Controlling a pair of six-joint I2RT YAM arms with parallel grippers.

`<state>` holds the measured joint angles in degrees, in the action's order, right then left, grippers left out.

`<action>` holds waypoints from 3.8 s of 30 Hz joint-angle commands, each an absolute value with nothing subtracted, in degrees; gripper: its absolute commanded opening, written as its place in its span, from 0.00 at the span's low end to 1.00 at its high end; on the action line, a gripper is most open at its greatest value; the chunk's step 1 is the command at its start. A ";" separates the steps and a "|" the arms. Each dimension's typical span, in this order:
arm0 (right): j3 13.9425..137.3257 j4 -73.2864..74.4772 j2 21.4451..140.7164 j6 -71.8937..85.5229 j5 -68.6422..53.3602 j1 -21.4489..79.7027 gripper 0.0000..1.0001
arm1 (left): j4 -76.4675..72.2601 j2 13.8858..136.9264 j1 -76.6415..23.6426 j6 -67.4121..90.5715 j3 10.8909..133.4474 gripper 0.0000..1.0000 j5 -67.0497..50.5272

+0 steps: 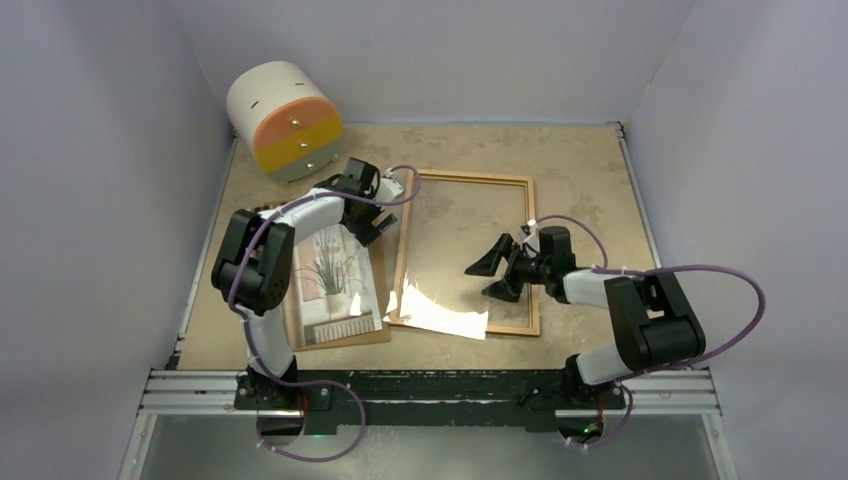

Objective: Put the photo into the frame
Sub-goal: Adjust the photo frame item on the photo frame.

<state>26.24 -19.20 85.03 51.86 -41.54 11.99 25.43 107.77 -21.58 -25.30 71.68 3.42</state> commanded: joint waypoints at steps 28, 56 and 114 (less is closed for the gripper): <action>32.14 -29.38 85.63 49.01 -36.59 12.72 0.42 | 25.40 110.51 -23.95 -24.95 73.47 0.90 1.24; 34.01 -2.73 74.91 38.87 -23.91 11.51 0.00 | 33.81 110.57 -23.73 -24.72 87.00 1.00 1.76; 31.41 -1.08 72.07 38.90 -24.17 4.13 0.00 | 31.73 111.00 -23.91 -24.82 83.51 0.98 0.72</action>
<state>31.59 0.49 72.55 39.46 -24.58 4.38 32.60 110.80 -23.70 -25.08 84.16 1.69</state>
